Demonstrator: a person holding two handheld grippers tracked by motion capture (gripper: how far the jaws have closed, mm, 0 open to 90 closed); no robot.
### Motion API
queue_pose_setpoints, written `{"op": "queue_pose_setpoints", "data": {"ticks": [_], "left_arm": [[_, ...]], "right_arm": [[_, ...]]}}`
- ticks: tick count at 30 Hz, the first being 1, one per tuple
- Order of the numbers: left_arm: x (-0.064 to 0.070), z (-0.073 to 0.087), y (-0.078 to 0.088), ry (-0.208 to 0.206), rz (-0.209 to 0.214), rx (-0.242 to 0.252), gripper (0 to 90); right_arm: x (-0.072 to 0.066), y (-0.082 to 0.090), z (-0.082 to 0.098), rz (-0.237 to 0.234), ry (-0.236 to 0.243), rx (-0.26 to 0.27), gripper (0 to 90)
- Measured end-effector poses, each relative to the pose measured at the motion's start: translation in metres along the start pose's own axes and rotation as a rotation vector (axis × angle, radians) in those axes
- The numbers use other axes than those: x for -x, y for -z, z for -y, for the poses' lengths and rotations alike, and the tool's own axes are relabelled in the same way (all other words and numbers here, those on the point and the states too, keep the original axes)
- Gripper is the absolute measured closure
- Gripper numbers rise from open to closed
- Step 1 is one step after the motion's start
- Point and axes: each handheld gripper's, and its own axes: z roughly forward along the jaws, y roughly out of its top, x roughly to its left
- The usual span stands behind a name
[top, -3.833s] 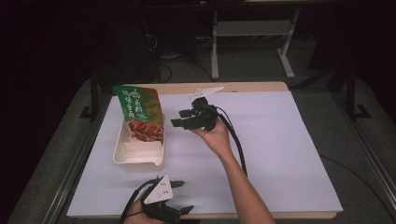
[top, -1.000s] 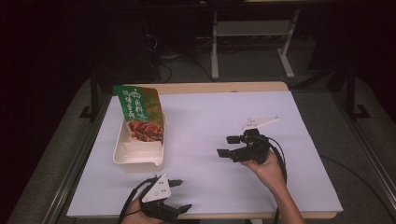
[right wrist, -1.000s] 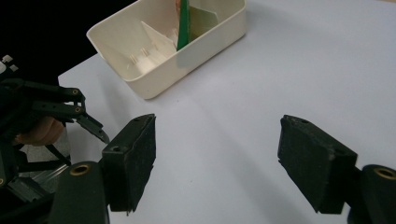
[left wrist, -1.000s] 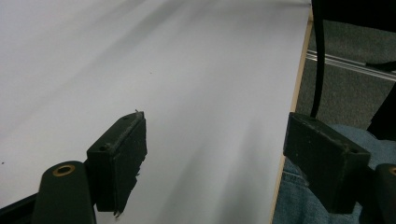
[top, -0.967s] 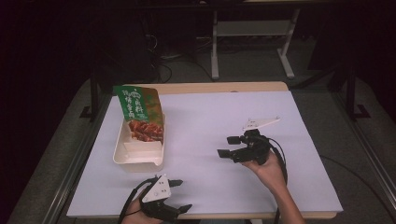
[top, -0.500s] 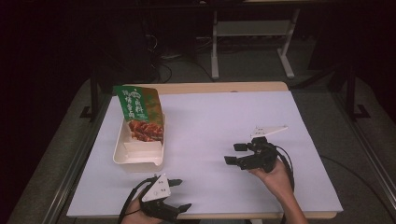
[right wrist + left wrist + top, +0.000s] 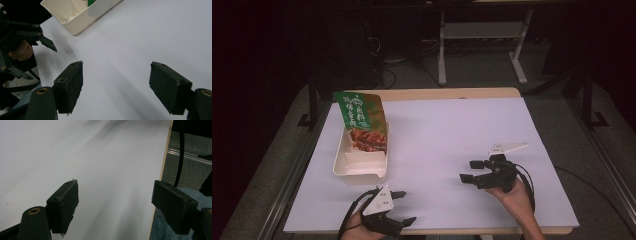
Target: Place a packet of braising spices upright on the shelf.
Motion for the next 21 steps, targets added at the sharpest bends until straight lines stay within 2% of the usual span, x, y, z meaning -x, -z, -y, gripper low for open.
{"op": "queue_pose_setpoints", "data": {"ticks": [11, 21], "left_arm": [[-0.001, 0.0, 0.001, 0.009, -0.002, 0.002, 21.0], [-0.001, 0.0, 0.0, -0.001, -0.001, -0.01, 20.9]], "right_arm": [[0.002, 0.008, 0.018, 0.008, -0.032, -0.006, 26.4], [0.002, 0.015, 0.033, 0.012, -0.05, -0.016, 26.1]]}}
